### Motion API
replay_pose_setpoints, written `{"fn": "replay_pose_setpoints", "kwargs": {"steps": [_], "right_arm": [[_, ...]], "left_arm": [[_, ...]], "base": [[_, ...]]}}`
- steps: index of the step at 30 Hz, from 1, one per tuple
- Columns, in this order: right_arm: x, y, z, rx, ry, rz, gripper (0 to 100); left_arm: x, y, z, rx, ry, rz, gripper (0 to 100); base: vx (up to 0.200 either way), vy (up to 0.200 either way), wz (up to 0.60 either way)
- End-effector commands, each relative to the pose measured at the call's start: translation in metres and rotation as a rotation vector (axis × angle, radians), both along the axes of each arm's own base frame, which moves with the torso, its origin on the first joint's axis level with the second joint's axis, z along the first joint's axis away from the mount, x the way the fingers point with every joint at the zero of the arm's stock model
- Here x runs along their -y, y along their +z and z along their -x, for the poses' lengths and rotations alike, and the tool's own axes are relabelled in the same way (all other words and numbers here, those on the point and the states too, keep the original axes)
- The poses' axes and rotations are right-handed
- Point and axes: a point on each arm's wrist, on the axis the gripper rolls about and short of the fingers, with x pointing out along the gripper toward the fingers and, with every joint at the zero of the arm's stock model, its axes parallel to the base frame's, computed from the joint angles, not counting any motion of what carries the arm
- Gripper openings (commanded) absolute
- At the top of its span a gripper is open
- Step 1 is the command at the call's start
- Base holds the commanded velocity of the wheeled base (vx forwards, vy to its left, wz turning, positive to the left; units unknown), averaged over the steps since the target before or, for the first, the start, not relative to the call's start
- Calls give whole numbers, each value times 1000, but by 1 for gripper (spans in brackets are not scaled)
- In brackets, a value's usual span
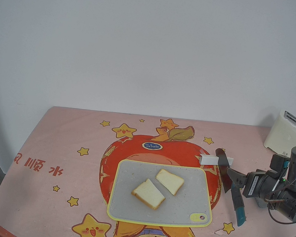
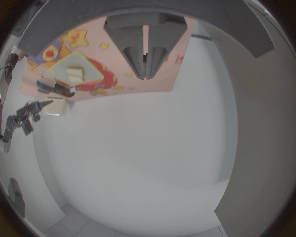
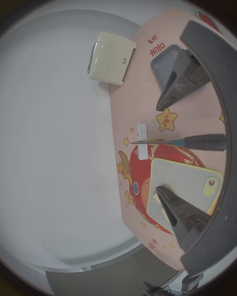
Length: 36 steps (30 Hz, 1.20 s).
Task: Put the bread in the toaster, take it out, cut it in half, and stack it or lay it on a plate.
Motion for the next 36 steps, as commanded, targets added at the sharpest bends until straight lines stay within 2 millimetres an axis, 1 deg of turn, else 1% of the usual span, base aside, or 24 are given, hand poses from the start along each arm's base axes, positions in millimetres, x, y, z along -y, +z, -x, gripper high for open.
{"fn": "replay_pose_setpoints", "kwargs": {"steps": [1,3,5,7,8,12,14,15,16,18,19,21,24,26,30,36], "right_arm": [[9,25,13,109,4,-50,100],[10,26,12,117,0,-54,100],[10,25,12,115,2,-48,100],[10,25,12,117,3,-46,100],[10,27,12,124,4,-49,100],[10,28,12,126,4,-50,100],[10,28,12,126,4,-49,100],[10,28,12,126,4,-49,100],[10,28,12,126,4,-49,100],[10,28,12,125,6,-48,100],[9,27,13,123,10,-44,100],[9,28,13,131,16,-38,100],[8,29,14,133,26,-33,100],[5,26,16,126,56,-17,100],[-5,27,25,132,120,-27,100],[-5,26,27,124,131,-22,100]], "left_arm": [[-6,-49,43,48,-58,-23,0],[-3,-54,43,-9,-176,-26,0],[-4,-54,44,-26,-169,-25,0],[-4,-54,44,-25,-128,-12,0],[-5,-54,43,-29,-56,17,0],[-5,-54,43,-22,-2,20,0],[-4,-54,44,-17,60,18,0],[-2,-54,44,-15,124,16,0],[-2,-54,44,-13,130,12,0],[-2,-54,45,2,108,-2,0],[-2,-56,49,47,40,-16,0],[-1,-56,49,71,-5,-29,0],[-1,-55,49,72,-2,-25,0],[-1,-55,49,71,14,-1,0],[-2,-56,49,69,25,14,0],[-2,-56,49,69,25,14,0]], "base": [[0,0,0],[0,0,0],[0,0,0],[0,0,0],[0,0,0],[0,0,0],[0,0,0],[0,0,0],[0,0,0],[0,0,0],[0,0,0],[0,0,0],[0,0,0],[0,0,0],[0,0,0],[0,0,0]]}}
